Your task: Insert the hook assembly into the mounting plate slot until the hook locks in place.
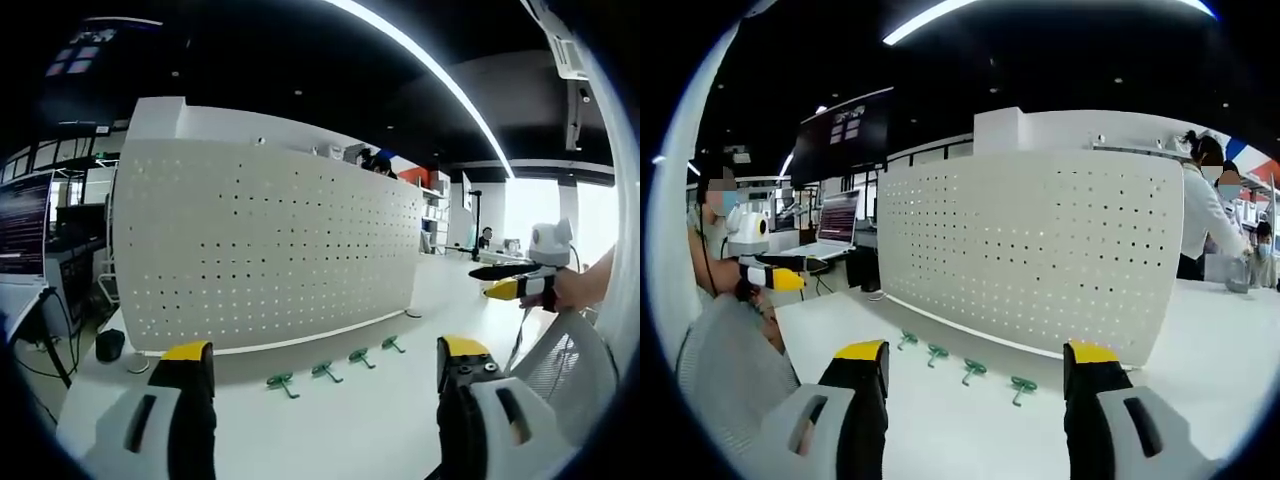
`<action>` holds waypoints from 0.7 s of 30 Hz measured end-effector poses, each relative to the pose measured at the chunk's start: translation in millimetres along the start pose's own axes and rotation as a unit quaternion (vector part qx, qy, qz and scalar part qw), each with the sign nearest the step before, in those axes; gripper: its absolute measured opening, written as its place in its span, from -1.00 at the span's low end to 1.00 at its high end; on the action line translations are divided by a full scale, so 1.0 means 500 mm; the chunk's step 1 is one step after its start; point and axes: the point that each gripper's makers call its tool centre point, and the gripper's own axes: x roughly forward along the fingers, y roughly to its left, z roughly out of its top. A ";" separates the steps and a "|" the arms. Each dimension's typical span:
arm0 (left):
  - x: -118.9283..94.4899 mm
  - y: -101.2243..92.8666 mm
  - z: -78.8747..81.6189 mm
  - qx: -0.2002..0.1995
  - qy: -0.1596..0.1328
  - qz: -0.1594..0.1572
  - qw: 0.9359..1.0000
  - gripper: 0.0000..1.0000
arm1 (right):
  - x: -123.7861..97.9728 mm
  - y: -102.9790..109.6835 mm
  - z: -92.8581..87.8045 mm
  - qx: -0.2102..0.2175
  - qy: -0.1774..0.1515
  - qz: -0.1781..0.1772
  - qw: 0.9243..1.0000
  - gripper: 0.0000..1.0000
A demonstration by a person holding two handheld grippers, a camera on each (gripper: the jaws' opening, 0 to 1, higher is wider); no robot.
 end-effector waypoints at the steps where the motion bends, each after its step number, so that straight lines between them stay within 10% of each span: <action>1: 0.000 0.001 0.002 -0.001 -0.001 0.001 1.000 0.89 | 0.000 -0.001 0.002 0.001 -0.003 0.000 1.000 0.38; 21: 0.018 0.010 0.030 0.026 0.008 -0.016 1.000 0.79 | 0.019 -0.015 0.037 -0.014 -0.017 -0.001 1.000 0.38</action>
